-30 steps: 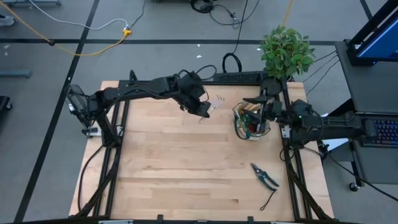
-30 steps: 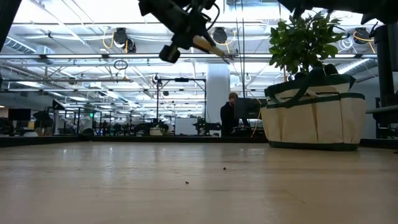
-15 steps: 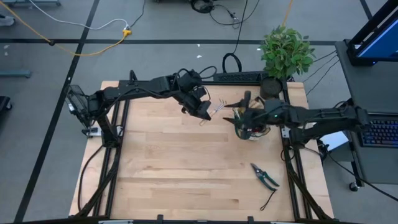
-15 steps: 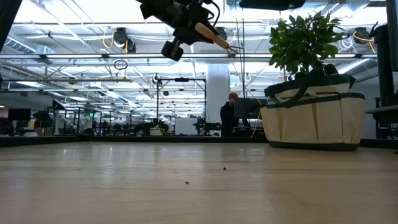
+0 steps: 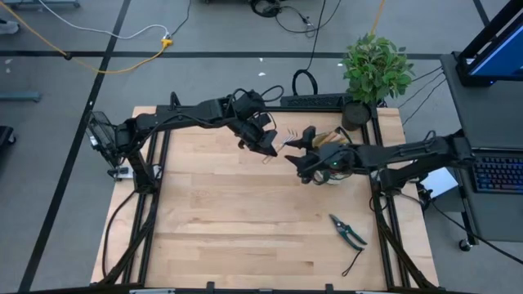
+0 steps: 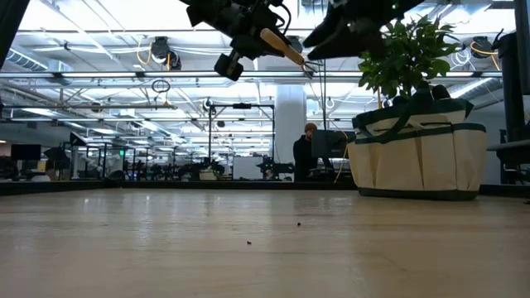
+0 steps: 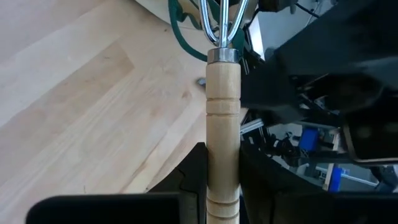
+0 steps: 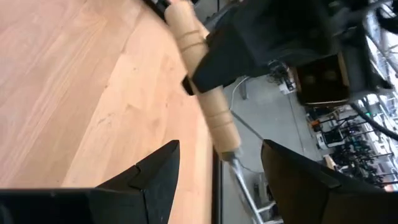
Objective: Pick & Place Garden tools in Gardening bag
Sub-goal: Put the brown brown hand rake into the gardening bag
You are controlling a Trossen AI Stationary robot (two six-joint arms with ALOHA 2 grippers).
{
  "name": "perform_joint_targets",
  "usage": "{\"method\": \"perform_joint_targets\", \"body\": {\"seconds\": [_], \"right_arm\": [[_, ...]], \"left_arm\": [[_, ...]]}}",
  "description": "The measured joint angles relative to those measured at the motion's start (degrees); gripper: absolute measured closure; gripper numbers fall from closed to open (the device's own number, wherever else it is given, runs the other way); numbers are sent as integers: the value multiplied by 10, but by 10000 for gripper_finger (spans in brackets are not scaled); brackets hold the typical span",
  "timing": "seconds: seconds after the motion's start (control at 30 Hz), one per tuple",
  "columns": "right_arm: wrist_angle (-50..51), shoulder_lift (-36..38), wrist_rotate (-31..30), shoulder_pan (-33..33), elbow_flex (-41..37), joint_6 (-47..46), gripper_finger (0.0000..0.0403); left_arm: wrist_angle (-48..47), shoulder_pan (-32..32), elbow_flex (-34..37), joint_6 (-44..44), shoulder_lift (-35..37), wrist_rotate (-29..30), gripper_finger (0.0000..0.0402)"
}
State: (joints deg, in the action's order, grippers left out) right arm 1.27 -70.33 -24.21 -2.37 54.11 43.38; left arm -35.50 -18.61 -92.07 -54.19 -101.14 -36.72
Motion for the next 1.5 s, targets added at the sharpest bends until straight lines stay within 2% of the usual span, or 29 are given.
{"method": "perform_joint_targets", "body": {"seconds": [0.3,0.6,0.97,1.3,1.5], "right_arm": [[-64,-46,-31,0,0,29,183],[-72,-48,-31,1,0,30,189],[-76,-48,-32,1,0,21,256],[-82,-49,-34,1,-2,-7,336],[-69,-49,-58,1,-2,-50,339]], "left_arm": [[29,7,0,-25,0,9,335],[30,19,0,-34,0,35,335],[59,26,0,-54,0,63,335],[59,27,0,-64,1,82,335],[65,27,-1,-49,1,99,335]]}}
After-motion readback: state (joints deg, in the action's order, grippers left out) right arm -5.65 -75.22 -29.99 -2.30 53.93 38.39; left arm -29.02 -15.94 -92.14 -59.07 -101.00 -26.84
